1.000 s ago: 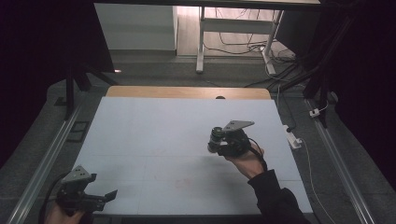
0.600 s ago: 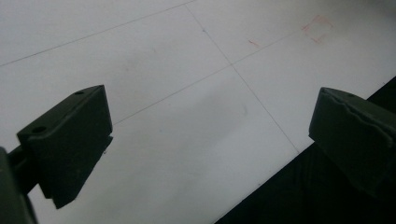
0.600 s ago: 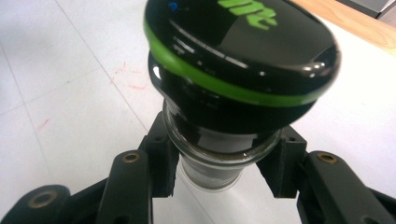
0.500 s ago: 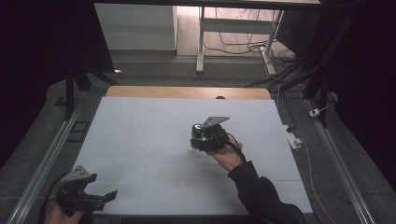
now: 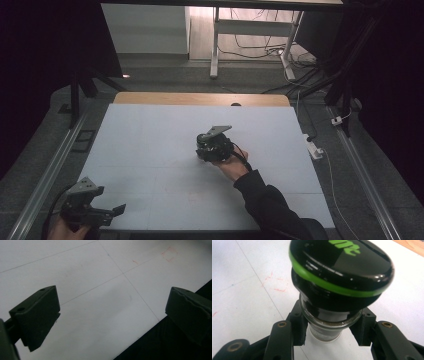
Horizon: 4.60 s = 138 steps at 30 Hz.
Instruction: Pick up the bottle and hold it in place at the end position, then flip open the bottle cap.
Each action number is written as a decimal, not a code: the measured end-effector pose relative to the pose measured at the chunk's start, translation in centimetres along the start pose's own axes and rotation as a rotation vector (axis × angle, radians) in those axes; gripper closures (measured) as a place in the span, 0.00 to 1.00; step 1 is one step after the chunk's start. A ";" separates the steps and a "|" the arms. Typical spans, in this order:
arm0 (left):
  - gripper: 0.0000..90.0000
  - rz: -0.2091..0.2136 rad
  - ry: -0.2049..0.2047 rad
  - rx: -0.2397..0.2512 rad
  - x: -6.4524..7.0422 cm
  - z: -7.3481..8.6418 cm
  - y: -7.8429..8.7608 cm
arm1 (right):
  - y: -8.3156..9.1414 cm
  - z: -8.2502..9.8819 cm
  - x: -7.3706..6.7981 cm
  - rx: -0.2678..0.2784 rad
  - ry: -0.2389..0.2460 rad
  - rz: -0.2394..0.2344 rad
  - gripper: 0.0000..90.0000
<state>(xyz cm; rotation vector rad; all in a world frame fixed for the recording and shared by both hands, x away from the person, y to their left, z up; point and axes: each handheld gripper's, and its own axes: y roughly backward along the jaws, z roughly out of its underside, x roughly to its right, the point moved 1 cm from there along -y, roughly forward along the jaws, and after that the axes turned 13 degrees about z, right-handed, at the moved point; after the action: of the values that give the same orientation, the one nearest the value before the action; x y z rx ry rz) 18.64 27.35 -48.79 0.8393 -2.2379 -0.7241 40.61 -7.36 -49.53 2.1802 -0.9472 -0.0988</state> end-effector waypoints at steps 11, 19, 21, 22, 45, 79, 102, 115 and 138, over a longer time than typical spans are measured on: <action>0.01 -0.001 -0.007 -0.016 0.1 -0.1 -0.1 | -0.8 0.6 -0.4 -0.020 0.009 -0.005 0.58; 0.00 0.030 -0.027 -0.010 0.3 0.0 0.0 | -0.9 0.7 -0.2 -0.017 0.006 -0.018 0.58; 0.00 0.036 -0.022 -0.004 0.3 -0.1 0.0 | -0.9 0.7 -0.1 -0.016 0.008 -0.021 0.58; 0.00 0.034 -0.023 0.004 0.3 -0.1 0.0 | -0.9 0.7 -0.1 -0.013 0.009 -0.025 0.58; 0.00 0.137 -0.099 0.058 0.0 -2.7 -1.8 | -1.0 0.8 0.1 -0.010 0.019 -0.045 0.58; 0.00 0.197 -0.226 0.003 0.6 -11.6 -7.3 | -1.0 0.7 0.2 -0.006 0.028 -0.055 0.58; 0.02 0.247 -0.322 0.015 0.7 -16.8 -13.1 | -1.1 0.8 0.2 -0.002 0.030 -0.057 0.58; 0.58 0.236 -0.385 -0.015 0.8 -18.1 -15.1 | -1.1 0.8 0.2 -0.002 0.035 -0.058 0.58; 0.99 0.256 -0.392 -0.021 2.0 -18.9 -16.4 | -1.0 0.8 0.2 -0.005 0.032 -0.054 0.58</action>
<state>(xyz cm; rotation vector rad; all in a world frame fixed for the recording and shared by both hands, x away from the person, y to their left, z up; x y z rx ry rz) 36.96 10.30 -46.73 0.4108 -2.6148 -0.8411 41.08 -7.46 -50.73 2.1962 -0.8697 -0.0915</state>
